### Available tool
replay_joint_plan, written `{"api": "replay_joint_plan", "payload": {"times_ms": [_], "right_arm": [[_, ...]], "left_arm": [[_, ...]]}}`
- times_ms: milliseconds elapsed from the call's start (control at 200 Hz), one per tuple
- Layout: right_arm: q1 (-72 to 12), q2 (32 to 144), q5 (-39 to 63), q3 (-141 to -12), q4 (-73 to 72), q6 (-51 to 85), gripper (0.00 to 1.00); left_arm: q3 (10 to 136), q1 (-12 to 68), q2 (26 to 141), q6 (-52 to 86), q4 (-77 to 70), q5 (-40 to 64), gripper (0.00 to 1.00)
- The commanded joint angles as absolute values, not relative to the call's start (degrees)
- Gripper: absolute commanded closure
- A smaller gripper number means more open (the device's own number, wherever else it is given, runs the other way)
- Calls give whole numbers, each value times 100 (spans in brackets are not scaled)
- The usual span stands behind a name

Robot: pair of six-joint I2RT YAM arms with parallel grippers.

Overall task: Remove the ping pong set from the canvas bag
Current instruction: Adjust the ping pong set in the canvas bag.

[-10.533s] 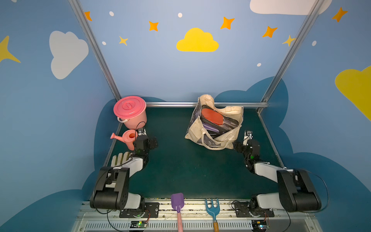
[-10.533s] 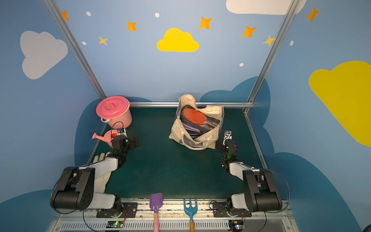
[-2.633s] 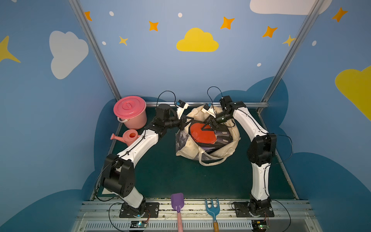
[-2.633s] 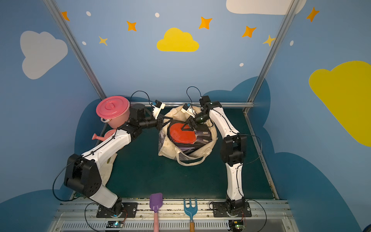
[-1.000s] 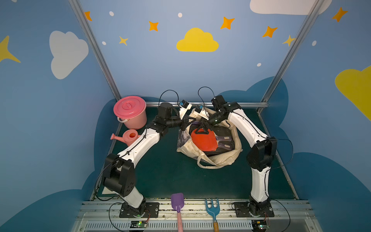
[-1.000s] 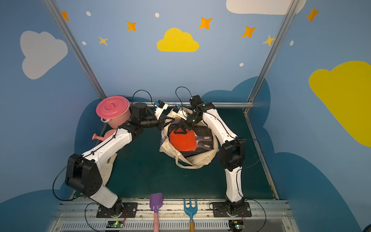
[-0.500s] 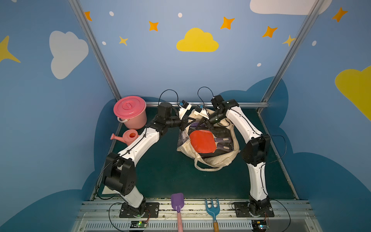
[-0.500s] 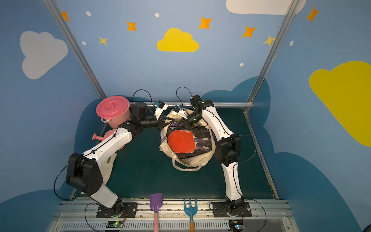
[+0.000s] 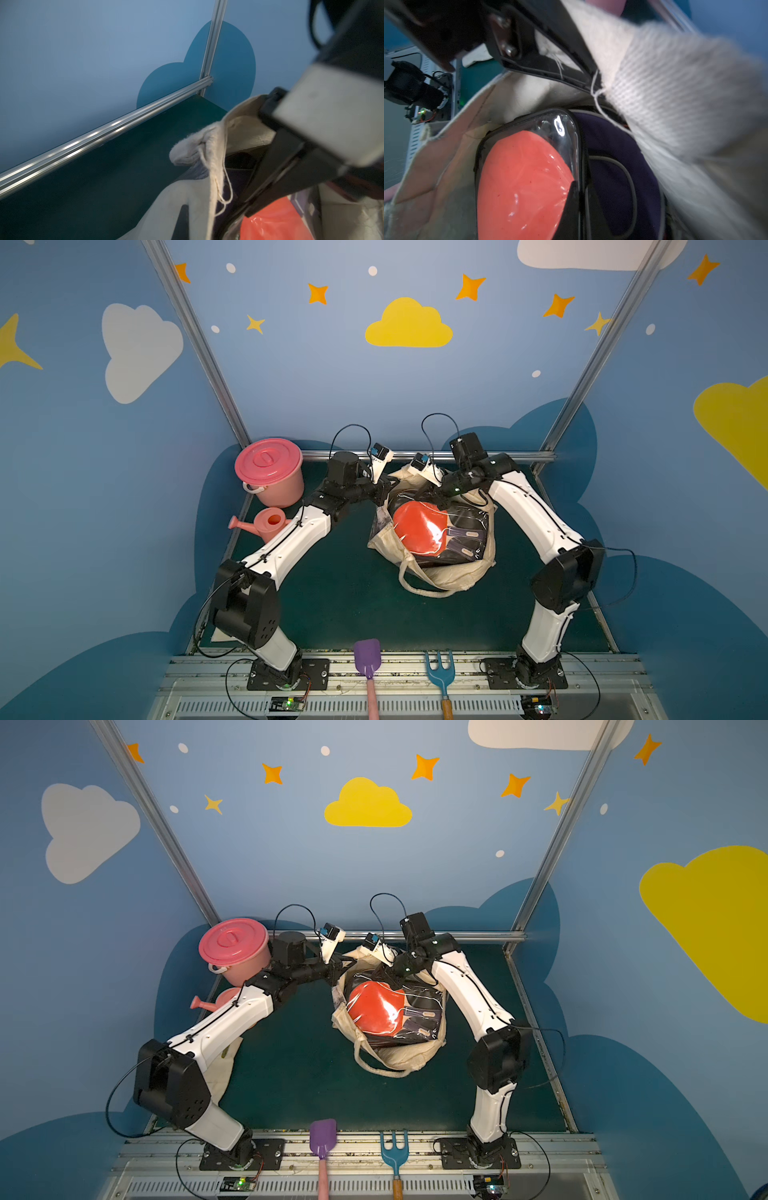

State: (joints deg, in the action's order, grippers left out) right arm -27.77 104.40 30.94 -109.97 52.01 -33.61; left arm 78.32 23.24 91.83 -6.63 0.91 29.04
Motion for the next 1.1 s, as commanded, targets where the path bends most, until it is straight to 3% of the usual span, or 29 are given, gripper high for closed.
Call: {"api": "replay_joint_plan", "payload": {"times_ms": [0, 180, 461, 1091], "right_arm": [[-2792, 10076, 1905, -10990, 4577, -2967, 100], [-2976, 9989, 619, -11065, 4357, -2989, 100], [-3181, 9895, -507, -11166, 4017, -2964, 100], [-3270, 9558, -680, -11469, 4133, -3140, 100]], "left_arm": [[8529, 2415, 8990, -676, -70, 2393, 96], [9196, 2691, 9302, -773, 690, 1983, 96], [9404, 3007, 9812, -535, 1102, 1577, 96], [9492, 3050, 10015, -414, 1329, 1573, 96]]}}
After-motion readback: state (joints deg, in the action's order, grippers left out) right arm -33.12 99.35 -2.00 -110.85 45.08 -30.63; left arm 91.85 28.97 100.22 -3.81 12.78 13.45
